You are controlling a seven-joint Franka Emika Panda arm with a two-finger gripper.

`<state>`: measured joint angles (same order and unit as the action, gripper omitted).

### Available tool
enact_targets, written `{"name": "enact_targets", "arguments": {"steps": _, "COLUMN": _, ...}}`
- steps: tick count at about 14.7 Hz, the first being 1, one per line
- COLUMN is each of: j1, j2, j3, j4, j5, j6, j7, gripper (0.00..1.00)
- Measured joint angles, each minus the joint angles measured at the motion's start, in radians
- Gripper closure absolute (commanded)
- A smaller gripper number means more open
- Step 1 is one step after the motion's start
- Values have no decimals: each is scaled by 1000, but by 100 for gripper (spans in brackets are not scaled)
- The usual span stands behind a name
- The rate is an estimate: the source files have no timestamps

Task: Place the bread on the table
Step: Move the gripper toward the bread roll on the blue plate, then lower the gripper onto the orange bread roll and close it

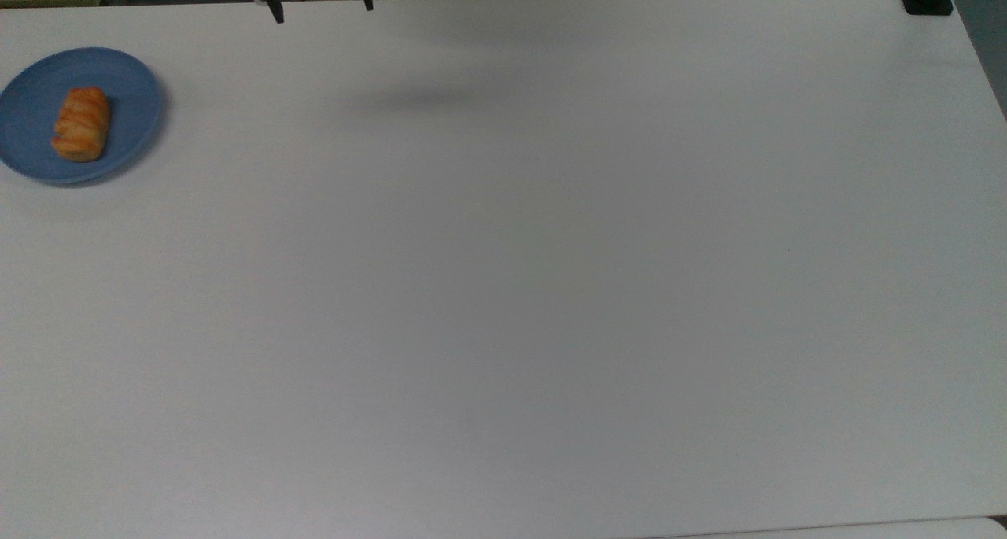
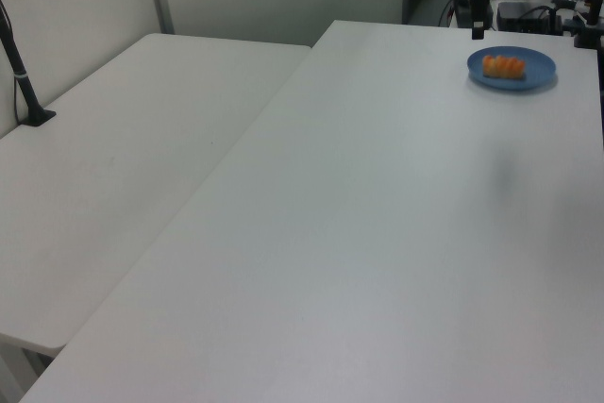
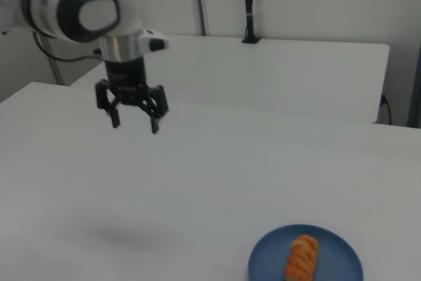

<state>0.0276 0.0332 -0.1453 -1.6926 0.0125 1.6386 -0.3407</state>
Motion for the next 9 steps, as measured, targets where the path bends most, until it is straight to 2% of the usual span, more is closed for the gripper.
{"name": "enact_targets", "arguments": {"steps": 3, "j1": -73, "j2": 53, "j3": -13, "j4": 1, "j5": -53, "j6": 3, "j7": -108, "gripper": 0}}
{"name": "enact_targets", "arguments": {"steps": 6, "j1": -132, "j2": 92, "j3": -114, "j4": 3, "j5": -64, "j6": 102, "j7": -233, "gripper": 0}}
{"name": "enact_targets", "arguments": {"steps": 7, "j1": -148, "j2": 108, "j3": -162, "j4": 3, "j5": -64, "j6": 171, "j7": -258, "gripper": 0}}
{"name": "enact_targets", "arguments": {"steps": 9, "j1": -172, "j2": 135, "j3": -210, "j4": 3, "j5": -64, "j6": 248, "j7": -285, "gripper": 0}}
